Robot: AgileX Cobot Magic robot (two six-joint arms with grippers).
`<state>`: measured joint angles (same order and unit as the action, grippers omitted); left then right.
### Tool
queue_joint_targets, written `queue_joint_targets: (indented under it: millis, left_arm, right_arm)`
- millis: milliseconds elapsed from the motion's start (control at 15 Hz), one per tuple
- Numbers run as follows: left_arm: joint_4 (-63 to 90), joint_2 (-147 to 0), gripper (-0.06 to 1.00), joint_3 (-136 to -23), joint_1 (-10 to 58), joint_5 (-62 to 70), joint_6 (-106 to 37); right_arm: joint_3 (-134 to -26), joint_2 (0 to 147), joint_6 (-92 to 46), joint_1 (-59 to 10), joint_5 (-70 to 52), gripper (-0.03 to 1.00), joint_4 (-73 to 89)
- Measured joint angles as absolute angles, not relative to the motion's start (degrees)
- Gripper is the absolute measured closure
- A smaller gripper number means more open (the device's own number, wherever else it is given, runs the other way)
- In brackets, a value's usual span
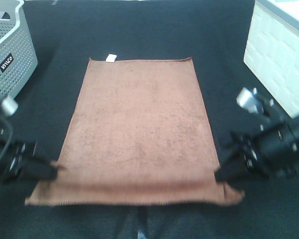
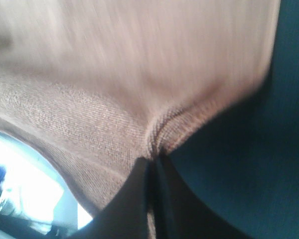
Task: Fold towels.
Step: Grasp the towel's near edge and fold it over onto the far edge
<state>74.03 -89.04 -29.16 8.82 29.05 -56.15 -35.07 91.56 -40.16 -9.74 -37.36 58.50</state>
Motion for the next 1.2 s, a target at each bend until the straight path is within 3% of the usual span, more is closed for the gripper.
queue_joint_targets:
  millis: [333, 400, 933, 1200]
  left_arm:
    - [72.2, -97.0, 0.94, -44.4, 8.8, 28.2, -52.1]
    - [72.2, -97.0, 0.94, -44.4, 8.8, 28.2, -52.1]
    - [51.7, -116.3, 0.94, -79.2, 8.8, 26.5, -36.1]
    - [48.7, -126.7, 0.94, -95.0, 8.8, 22.7, -34.2]
  right_arm:
    - [-55.9, 98.6, -30.2, -9.7, -39.8, 0.97, 46.4]
    - [-55.9, 98.6, -30.2, -9.7, -39.8, 0.97, 46.4]
    - [-94.6, 121.2, -21.1, -9.7, -44.5, 0.97, 37.4]
    - [-115.0, 134.4, -19.0, -8.2, -45.4, 0.97, 36.3]
